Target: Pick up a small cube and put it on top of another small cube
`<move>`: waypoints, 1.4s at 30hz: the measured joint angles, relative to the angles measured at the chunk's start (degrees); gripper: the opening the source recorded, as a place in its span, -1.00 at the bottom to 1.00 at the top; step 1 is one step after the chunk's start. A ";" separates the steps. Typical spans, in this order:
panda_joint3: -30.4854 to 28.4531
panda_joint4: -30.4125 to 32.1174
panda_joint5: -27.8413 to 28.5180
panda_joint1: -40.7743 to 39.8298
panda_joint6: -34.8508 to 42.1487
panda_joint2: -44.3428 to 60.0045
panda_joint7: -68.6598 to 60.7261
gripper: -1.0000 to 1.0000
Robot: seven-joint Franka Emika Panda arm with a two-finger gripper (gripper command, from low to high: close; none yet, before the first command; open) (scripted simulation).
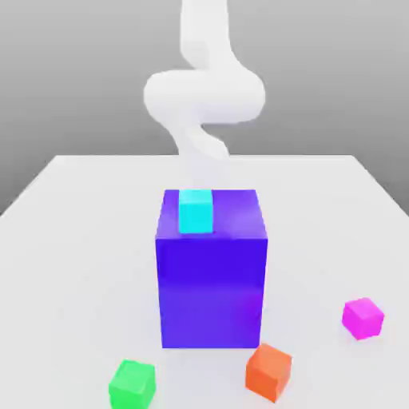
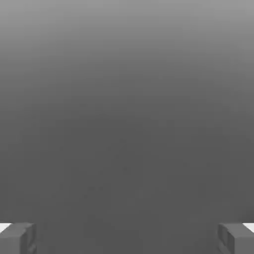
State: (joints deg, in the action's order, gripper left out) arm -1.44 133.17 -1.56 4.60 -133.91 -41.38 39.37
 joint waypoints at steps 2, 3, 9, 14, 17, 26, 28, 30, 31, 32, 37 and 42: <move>-1.09 1.18 -1.35 3.80 -1.79 3.78 -5.49 0.00; -1.55 1.74 -2.02 5.56 -2.64 5.60 -8.14 0.00; -3.34 5.03 -5.97 15.29 -7.60 16.38 -23.75 0.00; -3.15 7.75 -8.83 21.95 -11.71 25.32 -36.42 0.00; -2.15 9.40 -9.98 25.08 -14.24 30.61 -43.59 0.00; 1.87 14.63 -5.16 32.87 -22.48 45.71 -59.23 0.00; 1.96 15.82 -1.46 34.06 -24.35 48.84 -60.80 0.00; 1.63 16.08 1.16 35.05 -26.85 52.35 -61.31 0.00; 1.51 15.84 1.73 35.26 -28.39 54.31 -61.32 0.00; 1.40 15.51 2.00 35.42 -30.01 56.33 -61.34 0.00; 1.54 14.47 2.04 35.34 -34.66 62.25 -61.42 -1.00; 1.53 14.43 2.15 35.34 -34.73 62.47 -61.36 -1.00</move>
State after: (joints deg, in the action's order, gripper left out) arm 0.09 147.60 0.59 39.94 -168.63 21.09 -21.99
